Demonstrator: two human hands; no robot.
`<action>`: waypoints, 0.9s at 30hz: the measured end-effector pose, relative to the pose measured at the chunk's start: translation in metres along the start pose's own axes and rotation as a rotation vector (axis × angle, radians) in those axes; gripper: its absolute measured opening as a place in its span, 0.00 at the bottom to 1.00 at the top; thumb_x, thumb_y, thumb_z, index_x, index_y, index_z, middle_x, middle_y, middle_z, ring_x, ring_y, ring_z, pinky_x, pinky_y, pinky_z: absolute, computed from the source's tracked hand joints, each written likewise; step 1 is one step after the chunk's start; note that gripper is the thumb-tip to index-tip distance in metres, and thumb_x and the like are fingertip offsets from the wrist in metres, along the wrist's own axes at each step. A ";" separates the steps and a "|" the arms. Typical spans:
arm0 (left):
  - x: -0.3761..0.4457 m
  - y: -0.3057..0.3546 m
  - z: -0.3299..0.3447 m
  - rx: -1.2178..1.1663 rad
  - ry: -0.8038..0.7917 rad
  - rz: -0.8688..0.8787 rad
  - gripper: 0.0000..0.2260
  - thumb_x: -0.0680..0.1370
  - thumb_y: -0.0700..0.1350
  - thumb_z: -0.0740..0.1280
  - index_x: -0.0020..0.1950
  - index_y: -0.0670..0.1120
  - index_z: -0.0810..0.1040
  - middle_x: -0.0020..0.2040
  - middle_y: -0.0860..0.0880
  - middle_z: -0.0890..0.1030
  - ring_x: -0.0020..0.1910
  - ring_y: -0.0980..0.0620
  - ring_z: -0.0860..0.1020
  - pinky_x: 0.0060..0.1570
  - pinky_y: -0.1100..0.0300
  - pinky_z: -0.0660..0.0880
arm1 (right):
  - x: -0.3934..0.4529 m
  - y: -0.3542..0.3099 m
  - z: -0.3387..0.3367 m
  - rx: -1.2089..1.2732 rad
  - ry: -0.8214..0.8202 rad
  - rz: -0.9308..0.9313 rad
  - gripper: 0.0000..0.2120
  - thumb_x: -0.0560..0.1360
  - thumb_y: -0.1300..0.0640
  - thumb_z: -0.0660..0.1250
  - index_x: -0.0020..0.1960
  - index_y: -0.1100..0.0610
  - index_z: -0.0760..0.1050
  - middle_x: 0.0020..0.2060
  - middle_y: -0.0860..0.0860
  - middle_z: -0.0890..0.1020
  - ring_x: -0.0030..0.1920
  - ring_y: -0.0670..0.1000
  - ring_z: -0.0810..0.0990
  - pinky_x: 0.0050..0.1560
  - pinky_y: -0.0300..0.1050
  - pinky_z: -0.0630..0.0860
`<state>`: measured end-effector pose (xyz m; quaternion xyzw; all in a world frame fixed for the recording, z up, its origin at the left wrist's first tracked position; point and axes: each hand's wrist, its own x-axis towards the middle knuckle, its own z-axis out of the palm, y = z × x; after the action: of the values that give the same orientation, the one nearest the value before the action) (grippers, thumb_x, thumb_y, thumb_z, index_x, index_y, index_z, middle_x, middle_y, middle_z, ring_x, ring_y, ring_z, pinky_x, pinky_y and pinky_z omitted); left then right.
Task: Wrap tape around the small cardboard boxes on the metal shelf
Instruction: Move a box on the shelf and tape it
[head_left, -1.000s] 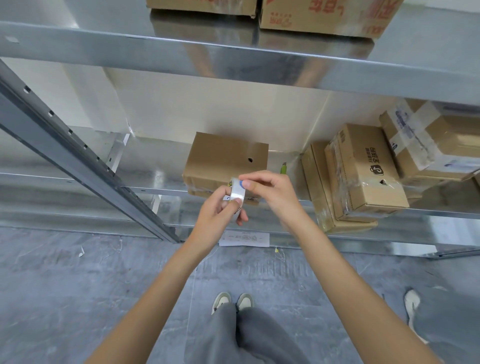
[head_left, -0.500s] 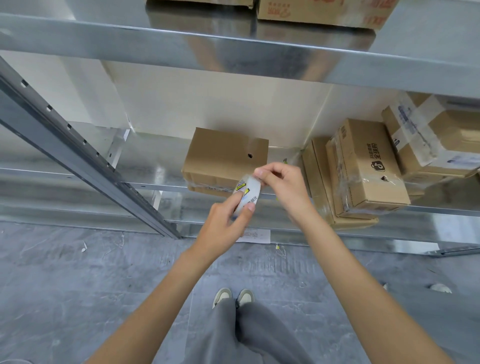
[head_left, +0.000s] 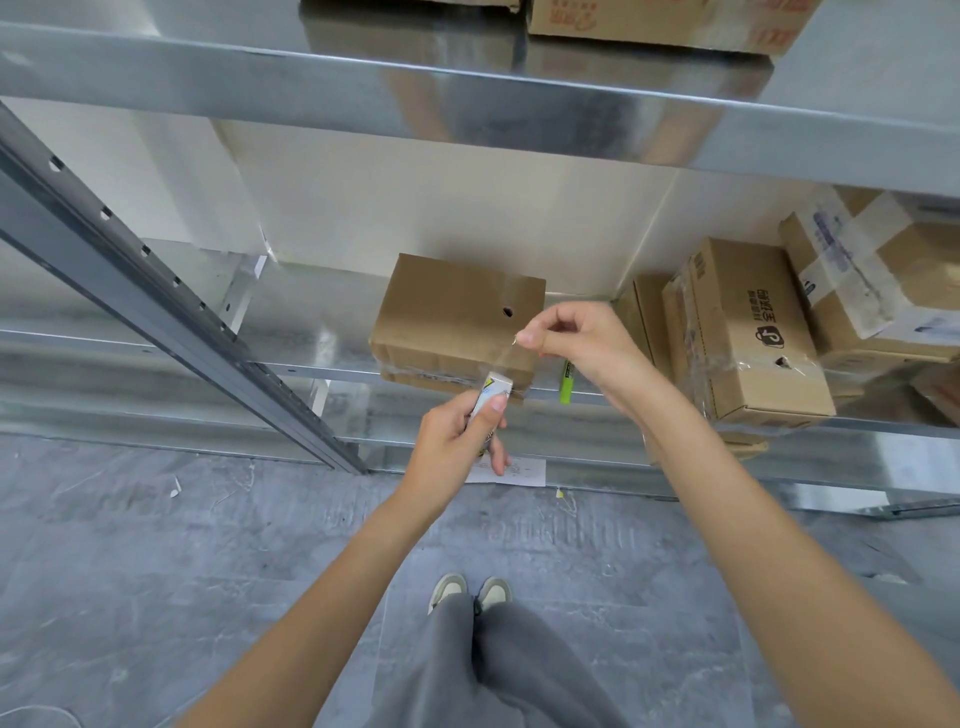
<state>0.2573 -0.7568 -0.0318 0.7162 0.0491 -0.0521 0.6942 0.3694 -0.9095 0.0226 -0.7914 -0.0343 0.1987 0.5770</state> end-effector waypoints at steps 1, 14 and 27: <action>-0.002 0.002 0.001 -0.021 -0.015 0.046 0.17 0.81 0.54 0.60 0.39 0.43 0.73 0.24 0.41 0.75 0.29 0.41 0.80 0.40 0.54 0.75 | 0.002 -0.001 -0.002 0.019 0.028 -0.008 0.04 0.70 0.62 0.75 0.40 0.60 0.80 0.40 0.53 0.83 0.42 0.49 0.78 0.47 0.41 0.77; -0.008 -0.015 0.004 -0.115 -0.047 -0.142 0.17 0.84 0.51 0.56 0.44 0.41 0.73 0.29 0.42 0.81 0.28 0.46 0.80 0.37 0.63 0.75 | 0.026 -0.018 -0.019 -0.051 0.094 -0.107 0.07 0.67 0.63 0.77 0.35 0.57 0.79 0.31 0.44 0.82 0.31 0.38 0.76 0.34 0.31 0.72; 0.000 0.007 0.007 -0.042 -0.084 -0.074 0.22 0.81 0.58 0.55 0.34 0.50 0.77 0.26 0.46 0.80 0.38 0.44 0.83 0.49 0.58 0.77 | 0.064 -0.035 -0.037 0.013 0.181 -0.124 0.04 0.68 0.63 0.76 0.40 0.60 0.81 0.35 0.52 0.82 0.34 0.44 0.76 0.40 0.36 0.75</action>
<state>0.2580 -0.7638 -0.0254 0.6964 0.0473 -0.1067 0.7081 0.4473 -0.9129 0.0473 -0.7987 -0.0299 0.0906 0.5941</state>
